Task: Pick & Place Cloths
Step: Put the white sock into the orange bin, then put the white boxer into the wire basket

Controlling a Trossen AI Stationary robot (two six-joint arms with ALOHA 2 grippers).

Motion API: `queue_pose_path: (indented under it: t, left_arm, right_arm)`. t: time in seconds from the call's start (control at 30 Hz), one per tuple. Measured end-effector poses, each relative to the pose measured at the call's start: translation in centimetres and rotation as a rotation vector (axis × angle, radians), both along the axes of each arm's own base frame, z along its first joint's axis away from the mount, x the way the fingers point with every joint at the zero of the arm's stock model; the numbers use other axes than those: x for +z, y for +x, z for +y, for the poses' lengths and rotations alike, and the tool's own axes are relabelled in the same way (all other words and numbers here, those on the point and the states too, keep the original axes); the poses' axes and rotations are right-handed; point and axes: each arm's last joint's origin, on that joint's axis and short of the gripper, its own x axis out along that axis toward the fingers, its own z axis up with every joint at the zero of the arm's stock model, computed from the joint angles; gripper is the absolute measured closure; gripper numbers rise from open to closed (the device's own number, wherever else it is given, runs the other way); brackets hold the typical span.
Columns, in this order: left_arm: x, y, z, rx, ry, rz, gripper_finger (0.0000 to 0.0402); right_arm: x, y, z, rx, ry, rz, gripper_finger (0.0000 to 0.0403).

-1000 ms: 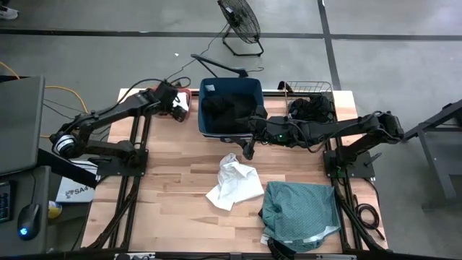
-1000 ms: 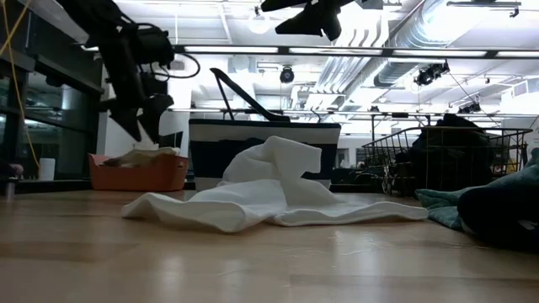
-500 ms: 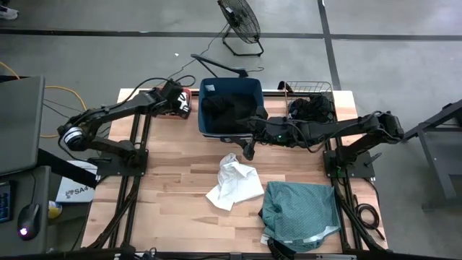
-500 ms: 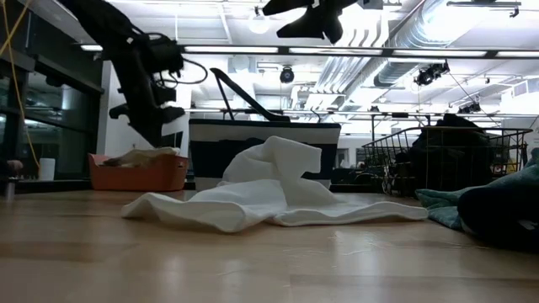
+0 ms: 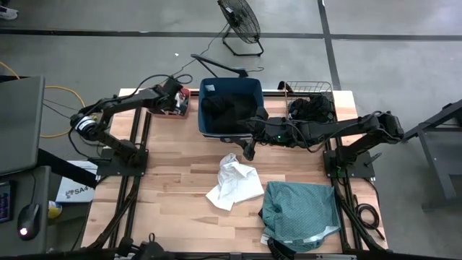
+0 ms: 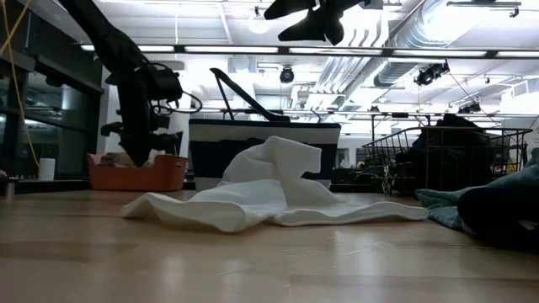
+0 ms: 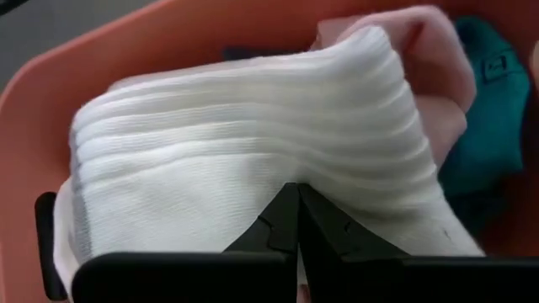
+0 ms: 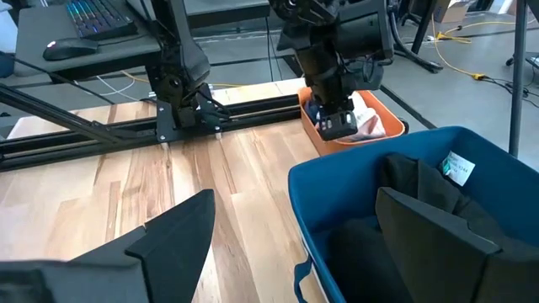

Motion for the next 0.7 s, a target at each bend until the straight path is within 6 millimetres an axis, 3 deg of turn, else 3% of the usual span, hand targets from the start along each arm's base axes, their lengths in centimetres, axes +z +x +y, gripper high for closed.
queue_pose_path:
  t: [0.33, 0.7]
  left_arm:
    - [1.7, -0.2, -0.5, -0.057, 0.022, -0.087, 0.0382]
    - [5.8, -1.3, -3.1, -0.221, 0.015, -0.328, 0.0247]
  right_arm:
    - [0.0, 0.0, 0.0, 0.000, 0.000, 0.000, 0.0082]
    - [-0.3, -0.3, 0.3, 0.001, 0.013, 0.039, 0.0082]
